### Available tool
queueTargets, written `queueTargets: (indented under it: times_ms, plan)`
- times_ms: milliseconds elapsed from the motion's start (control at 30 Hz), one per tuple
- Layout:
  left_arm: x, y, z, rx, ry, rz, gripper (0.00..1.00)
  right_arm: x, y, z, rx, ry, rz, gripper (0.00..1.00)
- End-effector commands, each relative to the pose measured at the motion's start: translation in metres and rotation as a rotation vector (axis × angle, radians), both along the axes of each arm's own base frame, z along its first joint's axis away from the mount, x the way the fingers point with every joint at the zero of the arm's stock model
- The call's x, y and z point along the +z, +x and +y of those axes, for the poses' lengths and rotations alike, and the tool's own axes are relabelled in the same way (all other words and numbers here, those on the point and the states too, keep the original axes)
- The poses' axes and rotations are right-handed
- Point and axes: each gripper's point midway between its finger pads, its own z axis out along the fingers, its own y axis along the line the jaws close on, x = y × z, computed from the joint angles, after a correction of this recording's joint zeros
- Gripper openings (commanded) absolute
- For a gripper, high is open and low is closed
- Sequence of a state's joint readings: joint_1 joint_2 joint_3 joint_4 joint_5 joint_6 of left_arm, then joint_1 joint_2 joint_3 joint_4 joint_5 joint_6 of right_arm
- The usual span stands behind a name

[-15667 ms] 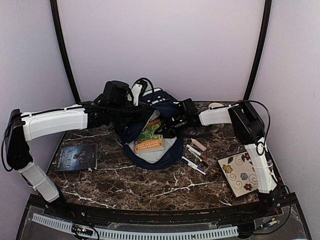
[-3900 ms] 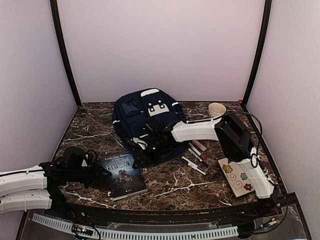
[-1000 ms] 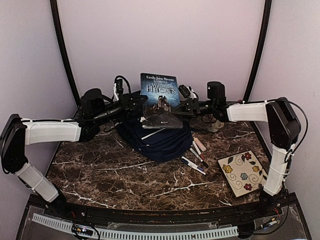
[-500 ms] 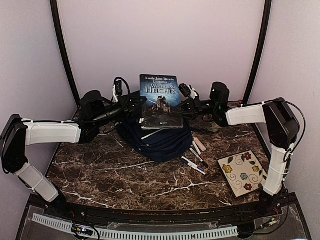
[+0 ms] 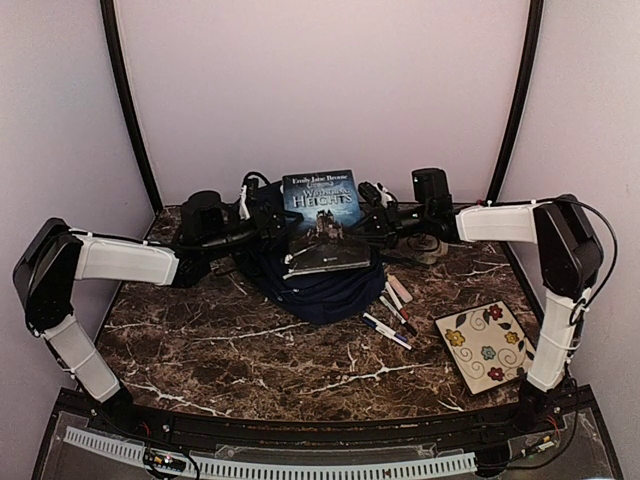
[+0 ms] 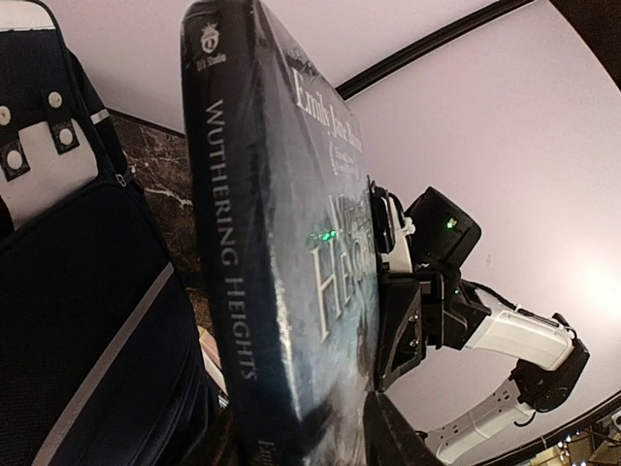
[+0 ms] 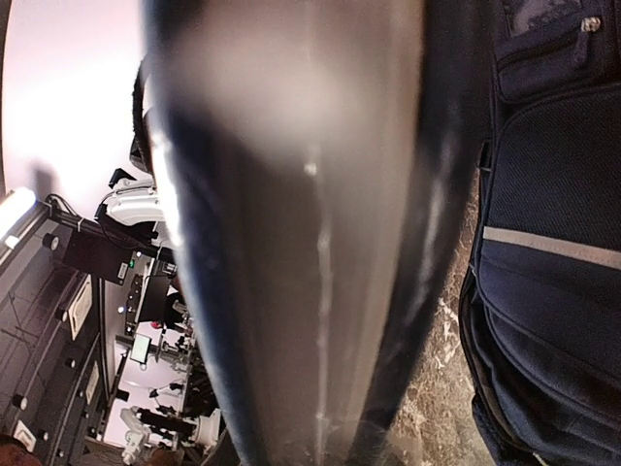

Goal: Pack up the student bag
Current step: Pass from the left arm to the right, then pass from the right arm to the left

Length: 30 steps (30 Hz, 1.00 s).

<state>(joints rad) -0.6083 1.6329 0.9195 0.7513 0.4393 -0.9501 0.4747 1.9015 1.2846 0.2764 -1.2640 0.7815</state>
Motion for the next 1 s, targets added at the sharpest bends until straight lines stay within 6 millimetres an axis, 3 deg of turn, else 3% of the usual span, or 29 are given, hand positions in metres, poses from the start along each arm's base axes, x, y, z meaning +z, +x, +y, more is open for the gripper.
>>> queueTargets:
  times_ms: [0, 133, 200, 267, 567, 700, 767, 967]
  plan:
    - [0.063, -0.019, -0.015, -0.126, -0.113, -0.163, 0.4, 0.025, -0.006, 0.001, -0.008, -0.05, 0.027, 0.07]
    - [0.062, -0.019, -0.015, -0.127, -0.11, -0.157, 0.55, 0.026, -0.01, 0.004, 0.002, -0.054, 0.033, 0.07]
    - [0.061, -0.019, -0.016, -0.132, -0.11, -0.154, 0.57, 0.029, -0.013, 0.006, 0.008, -0.046, 0.019, 0.07]
    - [0.062, -0.011, -0.008, -0.116, -0.118, -0.153, 0.57, 0.031, -0.016, 0.007, 0.014, -0.039, 0.006, 0.07]
    - [0.066, -0.011, -0.006, -0.177, -0.228, -0.106, 0.52, 0.03, -0.028, 0.014, 0.041, -0.048, 0.022, 0.07]
    - [0.071, -0.012, -0.008, -0.207, -0.257, -0.11, 0.33, 0.026, -0.032, 0.014, 0.046, -0.075, 0.069, 0.07]
    - [0.072, -0.013, -0.007, -0.21, -0.267, -0.106, 0.18, 0.026, -0.032, 0.014, 0.046, -0.085, 0.086, 0.07]
    - [0.09, -0.015, 0.006, -0.156, -0.366, -0.144, 0.0, 0.044, -0.03, 0.004, 0.025, -0.081, 0.081, 0.07]
